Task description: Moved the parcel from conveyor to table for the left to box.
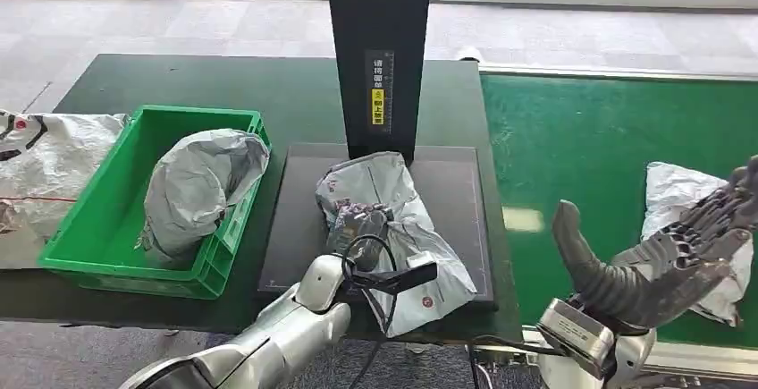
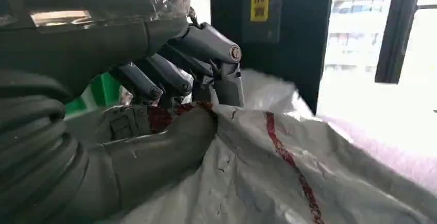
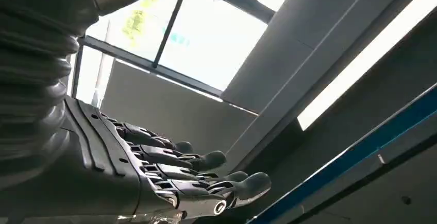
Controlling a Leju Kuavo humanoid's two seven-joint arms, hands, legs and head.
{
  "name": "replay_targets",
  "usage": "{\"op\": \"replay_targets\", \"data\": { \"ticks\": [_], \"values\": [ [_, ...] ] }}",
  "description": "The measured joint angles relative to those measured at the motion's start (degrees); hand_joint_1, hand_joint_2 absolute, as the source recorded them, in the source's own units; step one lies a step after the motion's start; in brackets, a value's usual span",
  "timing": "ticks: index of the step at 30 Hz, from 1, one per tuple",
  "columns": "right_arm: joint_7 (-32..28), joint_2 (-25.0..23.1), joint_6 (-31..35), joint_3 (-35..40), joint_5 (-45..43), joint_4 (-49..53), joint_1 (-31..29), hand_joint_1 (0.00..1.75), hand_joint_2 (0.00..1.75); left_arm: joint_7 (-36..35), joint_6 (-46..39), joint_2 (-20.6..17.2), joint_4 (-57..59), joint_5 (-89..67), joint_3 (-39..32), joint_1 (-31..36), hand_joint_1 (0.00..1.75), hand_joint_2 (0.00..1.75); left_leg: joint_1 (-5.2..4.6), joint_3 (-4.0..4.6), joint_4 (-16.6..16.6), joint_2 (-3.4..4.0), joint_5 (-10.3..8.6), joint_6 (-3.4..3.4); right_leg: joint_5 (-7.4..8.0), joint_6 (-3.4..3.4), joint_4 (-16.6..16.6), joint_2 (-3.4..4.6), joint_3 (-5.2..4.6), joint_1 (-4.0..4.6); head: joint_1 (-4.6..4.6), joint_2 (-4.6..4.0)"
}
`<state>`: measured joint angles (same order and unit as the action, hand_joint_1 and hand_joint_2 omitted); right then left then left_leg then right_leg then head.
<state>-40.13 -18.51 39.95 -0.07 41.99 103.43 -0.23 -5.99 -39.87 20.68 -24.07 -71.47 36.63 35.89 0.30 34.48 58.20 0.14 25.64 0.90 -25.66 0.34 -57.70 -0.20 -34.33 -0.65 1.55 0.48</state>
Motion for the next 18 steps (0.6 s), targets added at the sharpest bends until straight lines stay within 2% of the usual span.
{"op": "replay_targets", "data": {
  "ticks": [4, 7, 14, 16, 18],
  "values": [
    [0.0, 0.0, 0.0, 0.0, 0.0, 0.0, 0.0, 0.00, 1.75, 5.8, 0.0, -0.4, -13.6, -9.0, -6.2, -5.0, 1.75, 1.75, 0.00, 0.02, 0.0, 0.01, 0.00, 0.00, 0.00, 0.00, 0.0, 0.02, -0.04, 0.00, 0.00, 0.00],
    [0.0, 0.0, 0.0, 0.0, 0.0, 0.0, 0.0, 0.00, 1.75, 7.0, -0.2, -0.3, -20.5, -9.6, -10.5, -6.8, 1.75, 1.75, 0.00, 0.02, 0.0, 0.03, 0.04, -0.01, -0.01, 0.00, 0.0, 0.06, -0.05, 0.00, 0.00, 0.00],
    [0.0, 0.0, 0.0, 0.0, 0.0, 0.0, 0.0, 0.00, 1.75, 7.4, -0.2, -0.3, -27.5, -10.1, -14.1, -9.0, 1.75, 1.75, 0.01, 0.02, 0.0, 0.01, -0.01, -0.03, -0.01, 0.00, 0.0, -0.07, -0.02, 0.01, 0.00, 0.00],
    [0.0, 0.0, 0.0, 0.0, 0.1, 0.0, 0.0, 0.00, 1.75, 10.9, -0.2, -0.3, -30.7, -10.0, -15.3, -10.7, 1.75, 1.75, 0.01, 0.02, 0.0, 0.02, -0.02, -0.02, 0.01, -0.01, 0.0, -0.03, -0.03, 0.01, 0.00, 0.00],
    [0.0, 0.0, 0.0, -0.2, 0.0, 0.0, 0.0, 0.00, 1.75, 16.5, -0.2, -0.1, -39.8, -8.7, -17.8, -13.8, 1.75, 1.75, 0.00, 0.04, 0.0, 0.10, -0.01, -0.02, 0.01, -0.01, 0.0, 0.10, -0.11, 0.01, 0.00, 0.00]
  ]
}}
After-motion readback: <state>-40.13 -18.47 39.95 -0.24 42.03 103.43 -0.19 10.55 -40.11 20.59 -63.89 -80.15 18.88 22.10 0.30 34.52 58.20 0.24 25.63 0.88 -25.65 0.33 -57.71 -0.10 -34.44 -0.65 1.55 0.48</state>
